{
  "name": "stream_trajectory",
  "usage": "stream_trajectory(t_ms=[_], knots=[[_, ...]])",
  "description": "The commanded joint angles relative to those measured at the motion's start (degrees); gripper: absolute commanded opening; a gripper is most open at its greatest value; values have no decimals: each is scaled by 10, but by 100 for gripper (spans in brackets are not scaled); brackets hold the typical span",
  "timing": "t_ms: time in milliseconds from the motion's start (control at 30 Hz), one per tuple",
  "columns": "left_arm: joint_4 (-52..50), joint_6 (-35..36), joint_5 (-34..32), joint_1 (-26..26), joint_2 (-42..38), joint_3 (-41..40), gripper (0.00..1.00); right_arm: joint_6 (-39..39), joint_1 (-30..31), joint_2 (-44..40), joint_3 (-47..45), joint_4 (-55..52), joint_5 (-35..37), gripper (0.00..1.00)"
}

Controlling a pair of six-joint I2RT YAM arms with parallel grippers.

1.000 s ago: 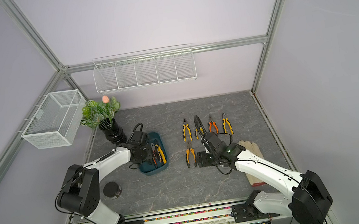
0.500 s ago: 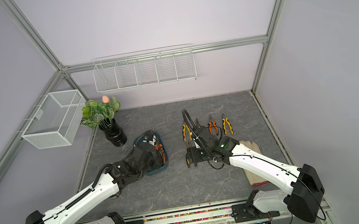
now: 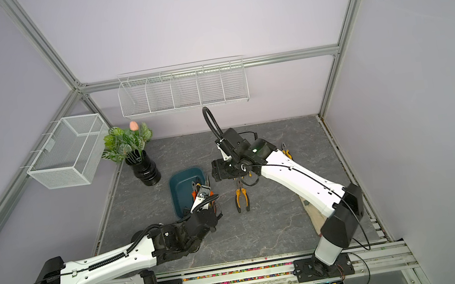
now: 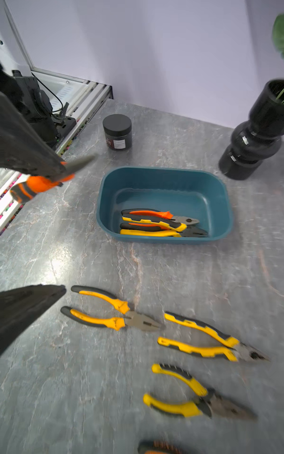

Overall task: Take the pliers out of the storage box
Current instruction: Pick up the pliers from the storage box.

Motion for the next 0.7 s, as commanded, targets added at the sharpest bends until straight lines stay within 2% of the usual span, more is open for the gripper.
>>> stream_trajectory(t_ms=[0, 367, 467, 600, 667], knots=[[53, 34, -43, -8, -11, -4, 0, 34, 2, 21, 35, -24, -27, 72], [79, 52, -32, -10, 21, -5, 0, 39, 17, 27, 51, -18, -20, 71], [88, 57, -20, -11, 25, -6, 0, 39, 30, 13, 49, -8, 6, 70], [98, 41, -12, -11, 13, -12, 0, 38, 37, -16, 24, 20, 27, 70], [88, 4, -28, -11, -4, -12, 0, 43, 37, -40, -13, 39, 40, 70]])
